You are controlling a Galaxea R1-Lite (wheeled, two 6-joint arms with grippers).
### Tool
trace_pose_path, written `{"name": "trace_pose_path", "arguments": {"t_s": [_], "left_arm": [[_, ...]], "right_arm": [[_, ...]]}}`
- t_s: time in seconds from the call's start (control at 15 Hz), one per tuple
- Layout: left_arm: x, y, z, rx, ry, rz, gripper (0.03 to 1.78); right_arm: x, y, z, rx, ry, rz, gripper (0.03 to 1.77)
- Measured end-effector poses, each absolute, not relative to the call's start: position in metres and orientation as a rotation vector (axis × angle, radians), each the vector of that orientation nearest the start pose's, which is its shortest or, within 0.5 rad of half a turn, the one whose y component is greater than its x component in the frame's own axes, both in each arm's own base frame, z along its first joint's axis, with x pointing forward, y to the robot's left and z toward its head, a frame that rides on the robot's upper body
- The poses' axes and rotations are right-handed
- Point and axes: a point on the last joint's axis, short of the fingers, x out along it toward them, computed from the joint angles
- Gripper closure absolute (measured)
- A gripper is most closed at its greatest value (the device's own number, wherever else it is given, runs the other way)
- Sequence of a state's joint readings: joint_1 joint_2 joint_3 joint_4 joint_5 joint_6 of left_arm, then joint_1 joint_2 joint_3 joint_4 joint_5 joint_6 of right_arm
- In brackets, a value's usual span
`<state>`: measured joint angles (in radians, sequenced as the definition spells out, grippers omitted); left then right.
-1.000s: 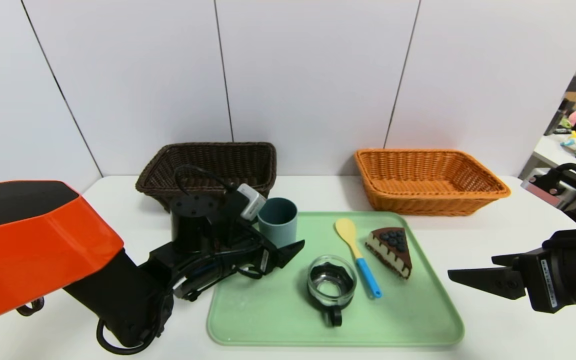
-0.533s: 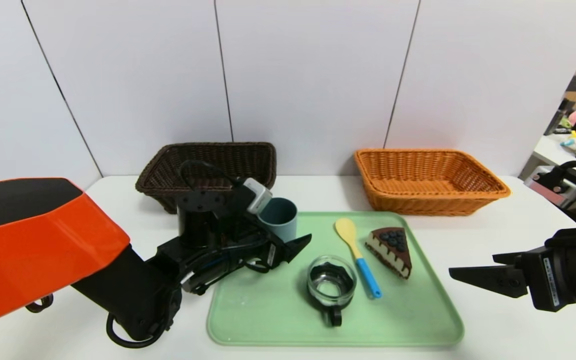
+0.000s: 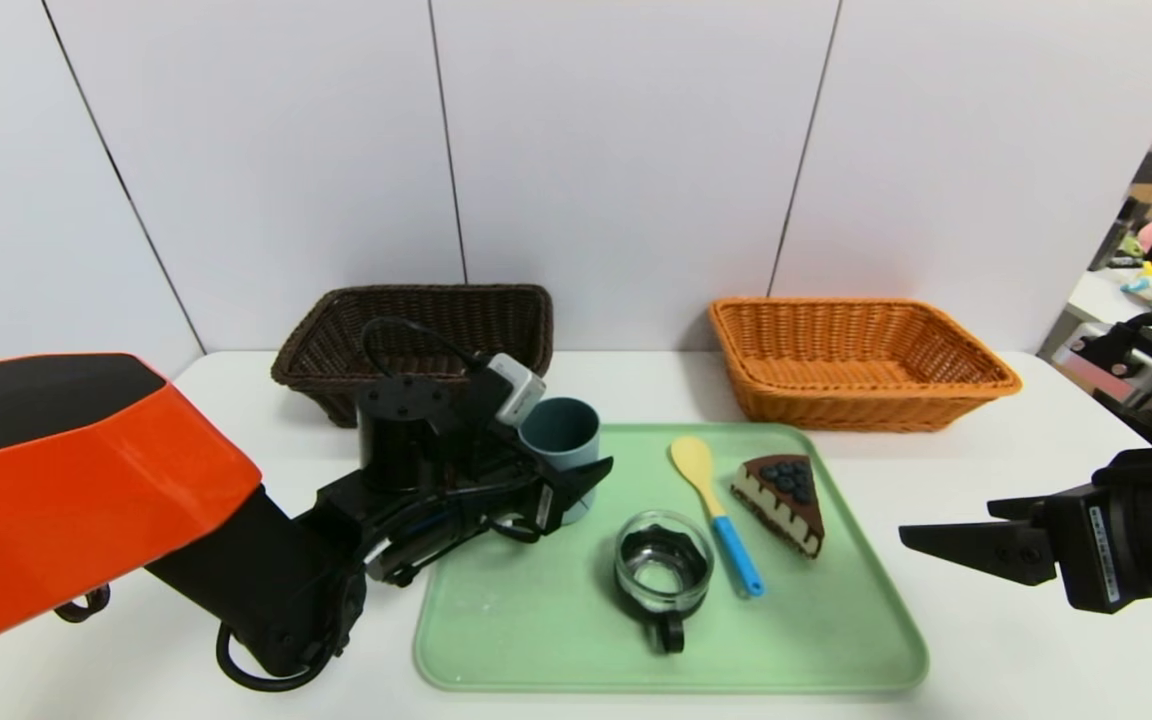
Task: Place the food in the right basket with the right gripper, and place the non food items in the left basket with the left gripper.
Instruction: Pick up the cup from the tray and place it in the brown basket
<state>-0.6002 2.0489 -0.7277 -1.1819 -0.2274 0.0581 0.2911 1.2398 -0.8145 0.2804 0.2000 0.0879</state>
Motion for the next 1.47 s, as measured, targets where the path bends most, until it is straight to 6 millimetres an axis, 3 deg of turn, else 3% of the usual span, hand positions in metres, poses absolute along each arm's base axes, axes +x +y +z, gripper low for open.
{"name": "trace_pose_path", "arguments": {"t_s": [0.4,1.0,1.2,1.47], "left_arm": [[0.282,-0.199,0.123,0.075,0.074,-0.829,0.64],[0.265,-0.161,0.227,0.099,-0.035,-0.755,0.64],[0.282,-0.139,0.255,0.104,-0.021,-0.67,0.64],[0.331,-0.112,0.257,0.133,-0.016,-0.539,0.64]], "right_arm": [[0.16,0.052,0.214,0.05,0.728,0.436,0.1],[0.153,0.05,0.218,0.053,0.7,0.438,0.1],[0.153,0.05,0.219,0.052,0.694,0.441,0.1],[0.153,0.052,0.22,0.046,0.689,0.454,0.1]]}}
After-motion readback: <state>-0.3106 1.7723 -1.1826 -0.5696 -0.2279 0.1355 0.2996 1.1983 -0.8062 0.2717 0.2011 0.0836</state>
